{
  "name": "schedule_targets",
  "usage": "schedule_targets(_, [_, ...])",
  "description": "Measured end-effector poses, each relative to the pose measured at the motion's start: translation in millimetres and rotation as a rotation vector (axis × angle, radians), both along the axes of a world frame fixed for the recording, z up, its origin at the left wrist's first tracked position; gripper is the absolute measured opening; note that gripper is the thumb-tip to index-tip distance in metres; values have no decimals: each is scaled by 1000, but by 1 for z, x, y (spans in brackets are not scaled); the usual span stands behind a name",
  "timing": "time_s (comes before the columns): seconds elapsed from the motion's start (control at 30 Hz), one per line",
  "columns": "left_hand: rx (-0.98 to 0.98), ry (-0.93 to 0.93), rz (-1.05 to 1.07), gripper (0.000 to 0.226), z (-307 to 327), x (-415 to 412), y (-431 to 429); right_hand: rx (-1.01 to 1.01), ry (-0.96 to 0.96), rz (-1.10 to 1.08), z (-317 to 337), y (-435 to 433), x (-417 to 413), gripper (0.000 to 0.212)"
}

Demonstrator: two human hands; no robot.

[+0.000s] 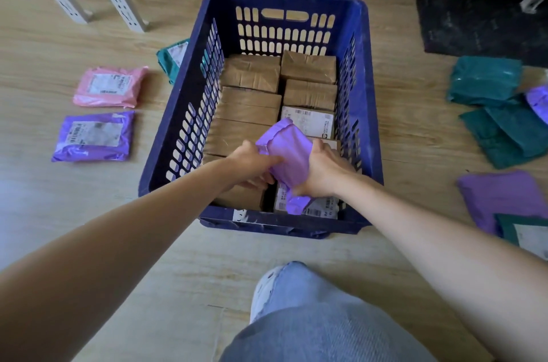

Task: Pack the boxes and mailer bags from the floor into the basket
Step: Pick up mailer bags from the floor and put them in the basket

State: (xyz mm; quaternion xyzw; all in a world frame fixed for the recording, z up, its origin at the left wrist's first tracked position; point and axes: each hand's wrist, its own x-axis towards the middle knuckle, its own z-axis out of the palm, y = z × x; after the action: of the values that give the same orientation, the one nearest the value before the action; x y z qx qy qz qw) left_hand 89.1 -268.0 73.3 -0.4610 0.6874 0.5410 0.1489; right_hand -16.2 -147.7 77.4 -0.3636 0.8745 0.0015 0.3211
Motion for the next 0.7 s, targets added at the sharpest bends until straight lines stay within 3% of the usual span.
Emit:
schedule_targets(0.1, [-392,-81,-120,45,11,4,-9,-16,-16,45,5,4,-4,107])
schedule_targets(0.17, [-517,-50,-227,49,15,8,-12,-27,-16,132,9,6,-5,106])
schedule_targets(0.37, [-380,34,-532,57,5,19,-5,27,-61,228,9,15,-9,105])
schedule_targets(0.53, [-275,18,-449,66,-5,20,4,149,-24,275,8,19,-6,111])
schedule_targets(0.7, [-284,13,-472,63,-8,16,11,163,70,378,6,23,-3,86])
